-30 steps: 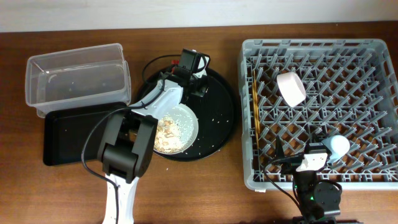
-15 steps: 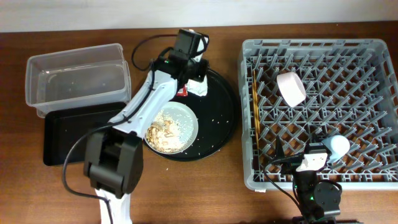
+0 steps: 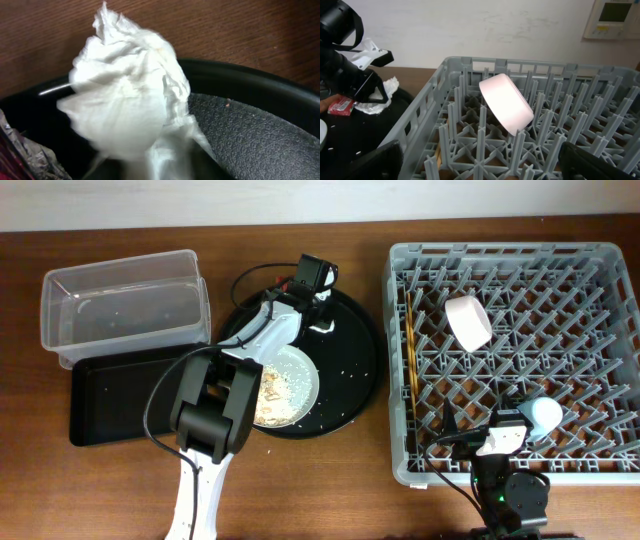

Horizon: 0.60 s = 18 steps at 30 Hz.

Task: Sort waste into correct bins and load items into the dishwasher rack
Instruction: 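Grasp the white tissue on the round tray with the left gripper, then drop the tissue into the clear plastic bin with the left gripper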

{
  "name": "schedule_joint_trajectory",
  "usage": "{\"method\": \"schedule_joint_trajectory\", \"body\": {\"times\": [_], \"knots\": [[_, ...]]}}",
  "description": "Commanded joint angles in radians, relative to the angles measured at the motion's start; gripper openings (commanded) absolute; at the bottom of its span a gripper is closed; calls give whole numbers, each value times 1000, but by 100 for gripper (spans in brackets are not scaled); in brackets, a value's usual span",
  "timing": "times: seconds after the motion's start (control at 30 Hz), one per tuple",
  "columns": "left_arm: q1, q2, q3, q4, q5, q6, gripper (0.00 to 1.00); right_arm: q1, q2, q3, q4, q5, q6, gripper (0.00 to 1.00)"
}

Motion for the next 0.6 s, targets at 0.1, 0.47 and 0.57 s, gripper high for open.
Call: {"method": "schedule_joint_trajectory", "body": {"times": [0.1,0.47,0.57], "knots": [[7,-81,97,-150,60,1,0,-7,-7,-5,-8,1,4,98],[501,-427,112,-573,-8,-133,0,-7,-7,-5,-8,1,4,98],[568,-333,90,-527,-8,-132,4,-7,-7,-5,-8,1,4,98]]}}
